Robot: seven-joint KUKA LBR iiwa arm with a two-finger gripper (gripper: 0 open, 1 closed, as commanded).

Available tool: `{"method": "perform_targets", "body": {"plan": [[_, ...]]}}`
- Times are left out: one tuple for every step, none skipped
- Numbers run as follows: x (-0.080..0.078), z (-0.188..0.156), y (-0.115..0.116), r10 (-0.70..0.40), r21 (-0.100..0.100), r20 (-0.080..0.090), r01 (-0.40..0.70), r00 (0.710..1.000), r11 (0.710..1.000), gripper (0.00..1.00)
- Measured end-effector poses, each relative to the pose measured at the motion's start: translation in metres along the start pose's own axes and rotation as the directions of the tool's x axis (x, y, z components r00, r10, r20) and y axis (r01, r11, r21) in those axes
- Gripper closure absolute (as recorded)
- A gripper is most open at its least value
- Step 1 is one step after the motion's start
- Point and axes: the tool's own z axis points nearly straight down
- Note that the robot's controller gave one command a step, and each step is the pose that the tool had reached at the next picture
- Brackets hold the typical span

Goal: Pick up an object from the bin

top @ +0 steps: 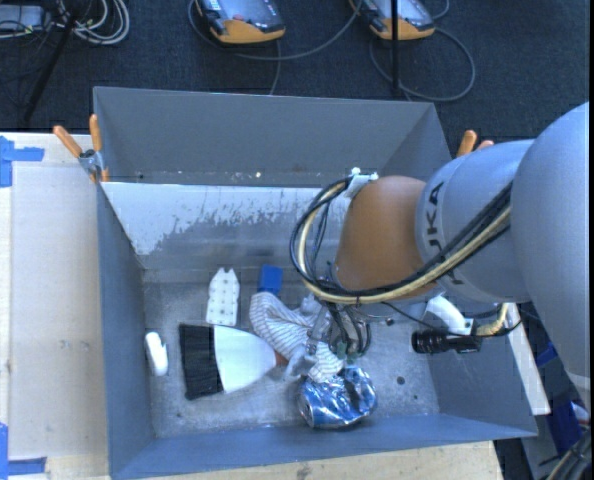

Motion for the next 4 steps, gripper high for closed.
{"method": "perform_targets", "body": {"plan": [[0.0088,0.0330,0.0026,-0.105,0.000,0.006,0.105,0.994,0.995,0.00],[0.0091,0.0338,0.0030,0.036,-0.001,0.001,-0.036,0.999,0.999,1.00],[0.0094,0.0336,0.0032,0.055,-0.002,0.001,-0.055,0.998,0.998,1.00],[0.0099,0.0311,0.0039,0.068,-0.003,0.000,-0.068,0.998,0.998,1.00]]}}
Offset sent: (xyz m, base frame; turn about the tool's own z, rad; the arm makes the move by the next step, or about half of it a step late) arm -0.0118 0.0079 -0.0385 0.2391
